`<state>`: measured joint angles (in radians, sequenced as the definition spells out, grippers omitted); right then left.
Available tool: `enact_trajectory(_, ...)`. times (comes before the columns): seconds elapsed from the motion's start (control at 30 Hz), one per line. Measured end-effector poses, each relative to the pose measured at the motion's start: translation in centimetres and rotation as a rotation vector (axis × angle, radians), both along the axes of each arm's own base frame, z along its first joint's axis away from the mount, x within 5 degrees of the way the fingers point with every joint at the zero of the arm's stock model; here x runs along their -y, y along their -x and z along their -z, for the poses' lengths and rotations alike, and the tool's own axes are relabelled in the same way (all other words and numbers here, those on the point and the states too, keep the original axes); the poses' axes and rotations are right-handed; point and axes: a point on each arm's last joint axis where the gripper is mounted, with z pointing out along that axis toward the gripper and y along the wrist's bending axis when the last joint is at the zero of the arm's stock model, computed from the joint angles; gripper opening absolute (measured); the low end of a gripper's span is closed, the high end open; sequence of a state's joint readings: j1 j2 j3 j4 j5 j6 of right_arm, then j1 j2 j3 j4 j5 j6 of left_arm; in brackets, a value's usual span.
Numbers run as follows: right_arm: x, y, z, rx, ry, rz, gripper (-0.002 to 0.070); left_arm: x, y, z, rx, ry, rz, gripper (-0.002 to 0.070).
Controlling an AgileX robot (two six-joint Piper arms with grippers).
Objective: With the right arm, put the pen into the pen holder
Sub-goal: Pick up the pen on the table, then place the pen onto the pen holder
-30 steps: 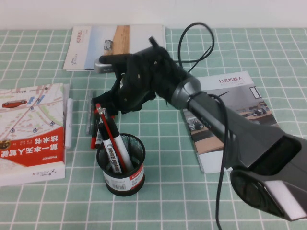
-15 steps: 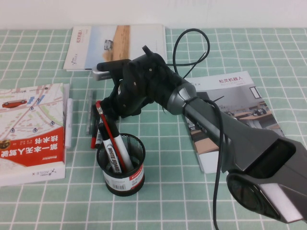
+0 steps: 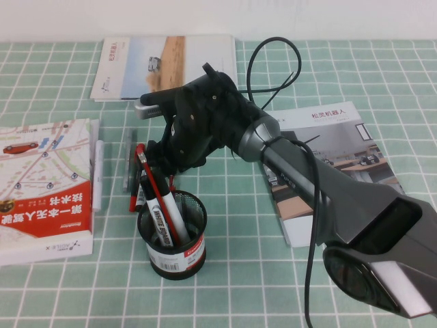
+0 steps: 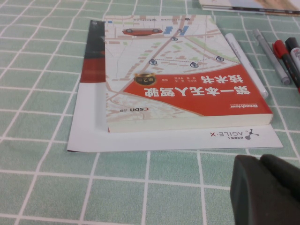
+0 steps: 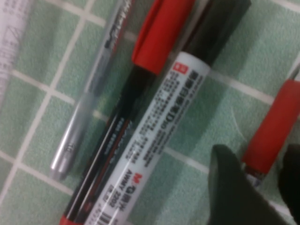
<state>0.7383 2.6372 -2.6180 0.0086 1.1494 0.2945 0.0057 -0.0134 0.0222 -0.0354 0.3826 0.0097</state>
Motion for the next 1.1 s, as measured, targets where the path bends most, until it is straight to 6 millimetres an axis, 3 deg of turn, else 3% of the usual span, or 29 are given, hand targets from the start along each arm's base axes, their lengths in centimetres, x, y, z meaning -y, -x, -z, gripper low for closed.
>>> enact_trajectory(0.2,0.1,0.0,0.1,0.001,0.011,0.001,0.0202,0.0,0.0,0.0,0.0,0.0,0.0,-0.0004)
enact_trajectory(0.37,0.1,-0.1,0.2,0.0,0.022,0.001,0.0066,0.0,0.0,0.0,0.0,0.0,0.0,-0.0004)
enact_trajectory(0.73,0.6,0.2,-0.6,0.006,0.065,-0.02,0.0064,0.0,0.0,0.0,0.0,0.0,0.0,-0.0004)
enact_trajectory(0.87,1.9,-0.1,-2.8,0.033,0.092,-0.016,0.0064,0.0,0.0,0.0,0.0,0.0,0.0,-0.0004)
enact_trajectory(1.1,4.6,0.5,-11.6,0.188,0.032,0.008,0.0064,0.0,0.0,0.0,0.0,0.0,0.0,-0.0004)
